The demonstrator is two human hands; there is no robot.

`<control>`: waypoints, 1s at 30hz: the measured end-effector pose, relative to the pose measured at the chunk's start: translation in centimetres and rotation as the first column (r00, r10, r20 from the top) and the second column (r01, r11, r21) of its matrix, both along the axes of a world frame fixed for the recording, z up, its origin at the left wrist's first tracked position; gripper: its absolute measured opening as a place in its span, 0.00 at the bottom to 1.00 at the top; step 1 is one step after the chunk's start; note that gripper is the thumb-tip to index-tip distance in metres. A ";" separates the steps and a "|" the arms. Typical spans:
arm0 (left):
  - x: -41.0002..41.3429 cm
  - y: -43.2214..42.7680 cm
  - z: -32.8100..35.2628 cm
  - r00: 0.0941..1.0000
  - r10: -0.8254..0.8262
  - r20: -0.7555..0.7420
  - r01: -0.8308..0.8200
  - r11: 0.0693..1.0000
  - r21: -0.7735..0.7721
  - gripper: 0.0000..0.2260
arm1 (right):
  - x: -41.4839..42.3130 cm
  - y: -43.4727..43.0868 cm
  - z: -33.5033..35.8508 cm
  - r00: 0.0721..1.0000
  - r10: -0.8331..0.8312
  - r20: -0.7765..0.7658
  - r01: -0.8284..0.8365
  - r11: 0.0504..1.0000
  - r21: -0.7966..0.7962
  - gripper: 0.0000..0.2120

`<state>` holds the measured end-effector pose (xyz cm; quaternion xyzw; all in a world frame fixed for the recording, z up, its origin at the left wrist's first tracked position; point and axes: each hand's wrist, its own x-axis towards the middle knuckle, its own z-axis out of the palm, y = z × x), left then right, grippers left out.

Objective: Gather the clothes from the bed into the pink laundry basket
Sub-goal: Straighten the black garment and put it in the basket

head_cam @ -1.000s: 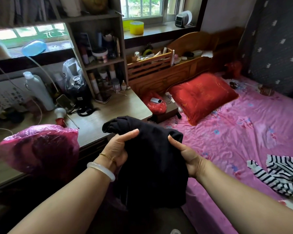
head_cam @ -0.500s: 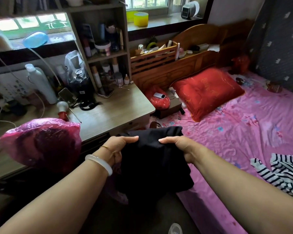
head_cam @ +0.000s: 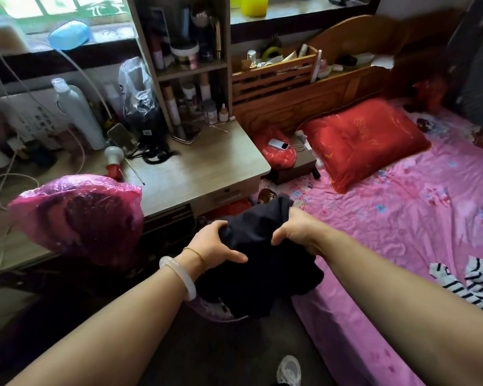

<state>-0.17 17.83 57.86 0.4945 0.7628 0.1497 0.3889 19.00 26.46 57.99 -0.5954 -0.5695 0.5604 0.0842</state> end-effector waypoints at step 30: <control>-0.7 2.1 -4.1 0.285 0.589 0.756 -0.329 0.801 -0.499 0.13 | 2.2 1.0 -8.7 0.760 -0.531 -0.374 0.156 0.708 -0.689 0.13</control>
